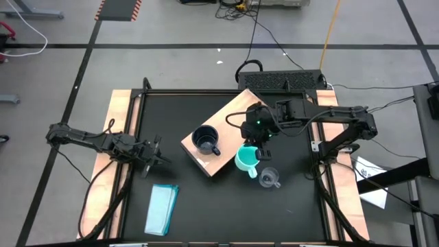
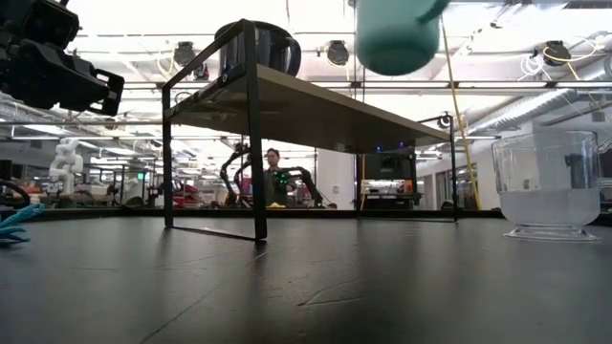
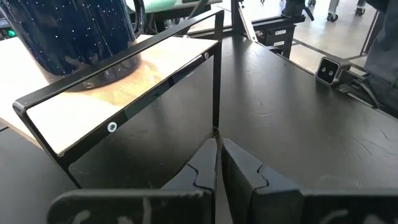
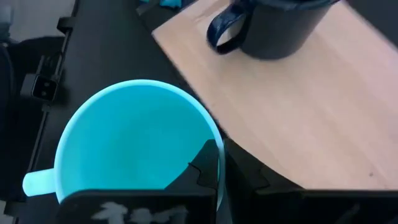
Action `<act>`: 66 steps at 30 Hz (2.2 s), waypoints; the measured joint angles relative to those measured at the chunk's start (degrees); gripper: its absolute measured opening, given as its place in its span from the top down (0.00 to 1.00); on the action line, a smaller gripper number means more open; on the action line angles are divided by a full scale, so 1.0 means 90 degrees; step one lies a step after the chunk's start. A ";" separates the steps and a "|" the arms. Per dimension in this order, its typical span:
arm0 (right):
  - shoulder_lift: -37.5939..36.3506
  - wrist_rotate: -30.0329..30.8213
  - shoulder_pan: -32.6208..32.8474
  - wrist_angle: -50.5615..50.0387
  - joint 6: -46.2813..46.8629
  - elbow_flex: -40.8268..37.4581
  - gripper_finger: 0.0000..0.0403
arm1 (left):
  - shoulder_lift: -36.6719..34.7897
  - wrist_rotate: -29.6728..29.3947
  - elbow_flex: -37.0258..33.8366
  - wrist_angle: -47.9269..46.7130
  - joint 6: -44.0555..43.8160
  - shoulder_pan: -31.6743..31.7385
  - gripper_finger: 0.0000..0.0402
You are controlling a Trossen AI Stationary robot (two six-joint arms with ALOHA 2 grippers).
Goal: Stack small to large cups/mugs on shelf
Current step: Put the blue cup on the shelf
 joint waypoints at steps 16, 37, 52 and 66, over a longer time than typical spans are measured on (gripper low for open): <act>-0.0001 0.0006 -0.0717 -0.0383 -0.0243 0.0696 1.00 | 0.0000 -0.0002 0.0000 -0.0002 0.0032 -0.0002 0.94; 0.0419 0.0004 -0.0776 -0.0505 -0.0348 0.0694 1.00 | 0.0000 0.0000 0.0000 -0.0001 0.0013 -0.0002 0.94; 0.0419 0.0002 -0.0776 -0.0480 -0.0329 0.0694 1.00 | 0.0000 0.0000 0.0000 -0.0002 0.0019 0.0001 0.94; 0.0506 0.0006 -0.1073 -0.0421 -0.0293 0.0989 1.00 | 0.0000 0.0002 0.0000 -0.0017 0.0049 0.0001 0.94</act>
